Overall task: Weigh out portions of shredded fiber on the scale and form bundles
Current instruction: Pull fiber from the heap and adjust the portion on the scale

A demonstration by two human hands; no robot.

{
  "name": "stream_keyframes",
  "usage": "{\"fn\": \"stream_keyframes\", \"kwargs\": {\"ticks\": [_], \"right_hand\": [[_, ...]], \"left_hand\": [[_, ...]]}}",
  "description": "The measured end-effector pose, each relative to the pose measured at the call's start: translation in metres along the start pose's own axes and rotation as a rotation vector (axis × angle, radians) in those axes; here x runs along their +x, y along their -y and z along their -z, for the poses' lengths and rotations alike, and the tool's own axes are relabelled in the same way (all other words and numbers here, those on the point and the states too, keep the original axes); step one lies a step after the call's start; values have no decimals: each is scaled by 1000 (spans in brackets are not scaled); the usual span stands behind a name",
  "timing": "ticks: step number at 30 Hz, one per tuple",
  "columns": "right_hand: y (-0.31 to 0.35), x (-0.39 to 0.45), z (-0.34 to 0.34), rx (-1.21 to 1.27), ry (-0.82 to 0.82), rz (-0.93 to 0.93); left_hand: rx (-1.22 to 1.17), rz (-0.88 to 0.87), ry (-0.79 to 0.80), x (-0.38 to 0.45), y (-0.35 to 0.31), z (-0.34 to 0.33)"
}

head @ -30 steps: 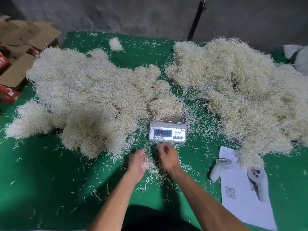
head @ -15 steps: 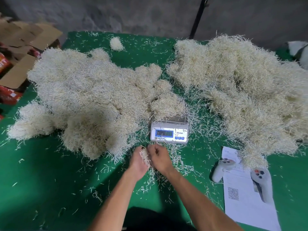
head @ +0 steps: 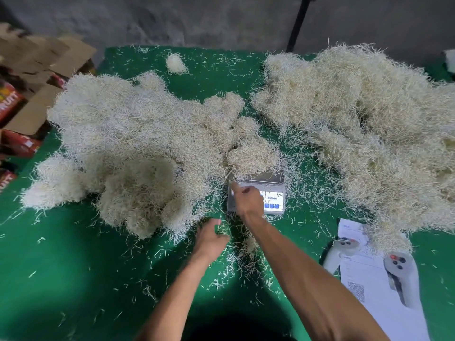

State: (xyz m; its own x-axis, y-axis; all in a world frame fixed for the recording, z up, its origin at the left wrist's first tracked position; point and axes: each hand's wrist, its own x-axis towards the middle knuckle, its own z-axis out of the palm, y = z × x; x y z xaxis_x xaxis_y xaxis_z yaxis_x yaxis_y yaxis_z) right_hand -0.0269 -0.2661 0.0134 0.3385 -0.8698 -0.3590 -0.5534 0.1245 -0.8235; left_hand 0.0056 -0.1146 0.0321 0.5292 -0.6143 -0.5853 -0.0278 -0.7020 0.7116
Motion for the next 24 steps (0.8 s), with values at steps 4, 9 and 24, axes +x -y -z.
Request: {"fn": "stream_keyframes", "kwargs": {"ticks": [4,9,24], "right_hand": [[2,5,-2,55,-55,-32],[-10,-15,-1,109,-44,72],[-25,-20,18,98,48,41]], "left_hand": [[88,7,114,7,-8,10],[-343,-24,-40,40,-49,8],[-388,-23,-37,73,-38,-10]]}}
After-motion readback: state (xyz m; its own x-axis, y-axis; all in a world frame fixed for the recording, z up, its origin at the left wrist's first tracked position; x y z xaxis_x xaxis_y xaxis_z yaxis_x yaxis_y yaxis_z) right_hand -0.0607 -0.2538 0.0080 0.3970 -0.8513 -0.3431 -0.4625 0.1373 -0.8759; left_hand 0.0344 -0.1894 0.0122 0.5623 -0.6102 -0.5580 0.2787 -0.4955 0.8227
